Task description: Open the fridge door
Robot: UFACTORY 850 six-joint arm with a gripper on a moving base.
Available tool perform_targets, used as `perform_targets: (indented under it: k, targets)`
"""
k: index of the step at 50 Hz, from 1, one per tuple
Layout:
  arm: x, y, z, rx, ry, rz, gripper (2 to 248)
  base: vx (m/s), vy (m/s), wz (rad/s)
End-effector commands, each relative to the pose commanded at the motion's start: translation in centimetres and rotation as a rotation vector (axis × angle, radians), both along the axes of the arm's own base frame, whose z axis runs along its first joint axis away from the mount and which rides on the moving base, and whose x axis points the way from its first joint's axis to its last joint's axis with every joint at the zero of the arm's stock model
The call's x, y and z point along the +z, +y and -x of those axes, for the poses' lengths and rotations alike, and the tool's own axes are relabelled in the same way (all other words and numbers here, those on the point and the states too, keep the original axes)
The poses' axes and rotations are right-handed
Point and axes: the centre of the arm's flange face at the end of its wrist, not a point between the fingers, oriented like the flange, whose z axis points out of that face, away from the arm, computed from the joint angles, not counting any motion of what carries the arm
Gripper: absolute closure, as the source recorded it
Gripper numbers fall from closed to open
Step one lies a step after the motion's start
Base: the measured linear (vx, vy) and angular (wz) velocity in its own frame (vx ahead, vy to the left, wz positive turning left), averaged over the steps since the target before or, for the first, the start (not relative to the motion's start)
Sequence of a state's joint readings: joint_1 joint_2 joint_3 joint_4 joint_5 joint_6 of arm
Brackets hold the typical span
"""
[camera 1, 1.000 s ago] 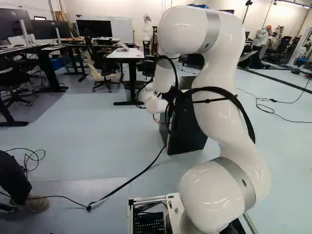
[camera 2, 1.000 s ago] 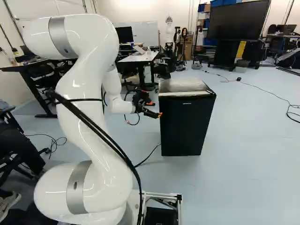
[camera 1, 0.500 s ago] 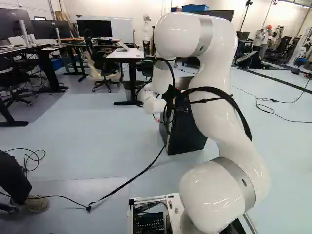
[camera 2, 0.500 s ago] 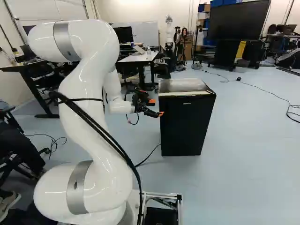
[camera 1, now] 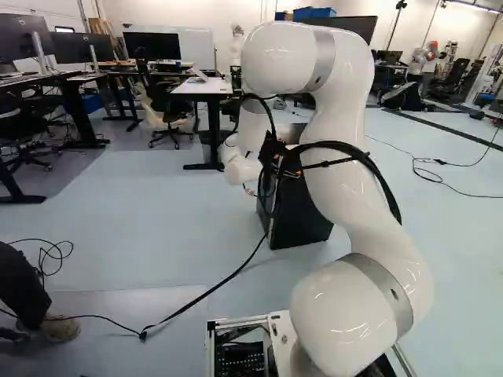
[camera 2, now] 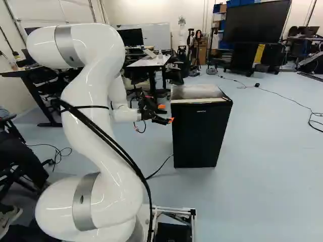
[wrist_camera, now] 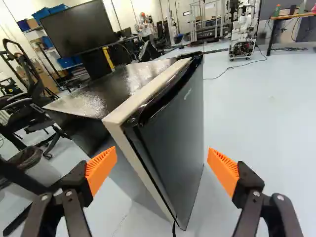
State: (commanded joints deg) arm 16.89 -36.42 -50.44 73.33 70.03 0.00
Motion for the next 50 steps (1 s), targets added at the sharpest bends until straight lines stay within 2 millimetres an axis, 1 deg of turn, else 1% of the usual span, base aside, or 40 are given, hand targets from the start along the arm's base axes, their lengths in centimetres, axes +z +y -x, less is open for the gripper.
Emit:
perform_targets:
  k: [6,12,19,35,50]
  targets:
    - [-0.01,0.63,-0.11,0.011,-0.002,0.0,3,0.0,0.0,0.0]
    - [-0.02,0.84,-0.18,0.015,-0.004,-0.001,3,0.0,0.0,0.0]
    - [-0.02,0.9,-0.2,0.022,0.014,0.014,3,0.0,0.0,0.0]
    - [-0.02,0.91,-0.2,0.06,0.123,0.1,3,0.0,0.0,0.0]
    - [-0.02,0.92,-0.28,0.065,0.138,0.111,3,0.0,0.0,0.0]
